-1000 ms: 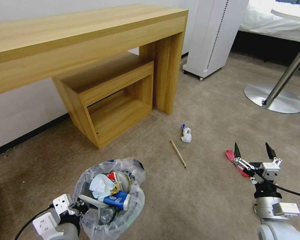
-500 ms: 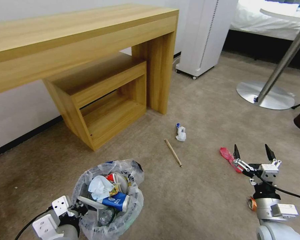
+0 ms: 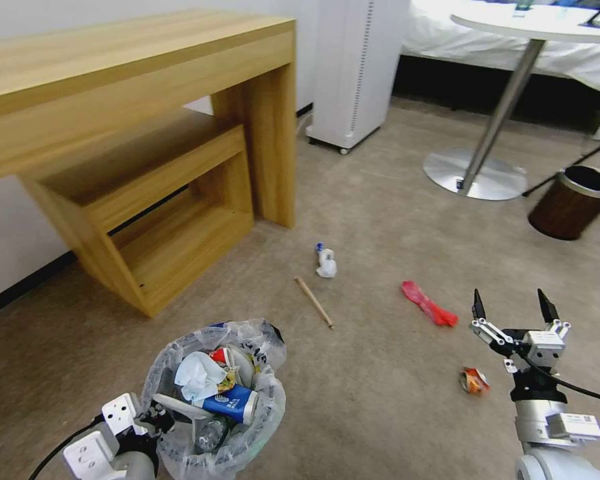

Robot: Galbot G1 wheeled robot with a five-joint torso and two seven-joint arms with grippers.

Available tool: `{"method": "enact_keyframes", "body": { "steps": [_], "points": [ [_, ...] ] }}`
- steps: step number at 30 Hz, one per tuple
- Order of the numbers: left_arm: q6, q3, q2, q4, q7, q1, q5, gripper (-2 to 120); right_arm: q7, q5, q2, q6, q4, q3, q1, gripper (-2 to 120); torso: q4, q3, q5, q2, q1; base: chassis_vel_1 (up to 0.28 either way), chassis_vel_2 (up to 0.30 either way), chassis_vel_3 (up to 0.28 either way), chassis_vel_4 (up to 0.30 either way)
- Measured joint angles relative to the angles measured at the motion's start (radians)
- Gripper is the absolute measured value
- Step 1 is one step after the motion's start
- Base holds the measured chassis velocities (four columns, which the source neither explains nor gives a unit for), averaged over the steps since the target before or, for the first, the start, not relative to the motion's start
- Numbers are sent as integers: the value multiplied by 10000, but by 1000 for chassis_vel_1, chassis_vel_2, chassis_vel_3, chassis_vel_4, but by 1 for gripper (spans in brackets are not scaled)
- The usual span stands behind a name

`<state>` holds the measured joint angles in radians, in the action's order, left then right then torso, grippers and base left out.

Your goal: Pick up the trash bin and place the garbage on the floor into it.

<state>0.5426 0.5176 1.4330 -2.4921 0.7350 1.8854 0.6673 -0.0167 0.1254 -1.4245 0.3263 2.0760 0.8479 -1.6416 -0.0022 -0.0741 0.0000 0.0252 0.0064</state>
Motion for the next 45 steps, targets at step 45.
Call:
{"method": "enact_keyframes", "body": {
  "steps": [45],
  "points": [
    [-223, -357, 190, 45, 32, 71, -93, 0, 230, -1144, -176, 990, -973, -964, 609, 100, 0, 0, 2, 0, 0, -15, -12, -11, -16]
  ]
}}
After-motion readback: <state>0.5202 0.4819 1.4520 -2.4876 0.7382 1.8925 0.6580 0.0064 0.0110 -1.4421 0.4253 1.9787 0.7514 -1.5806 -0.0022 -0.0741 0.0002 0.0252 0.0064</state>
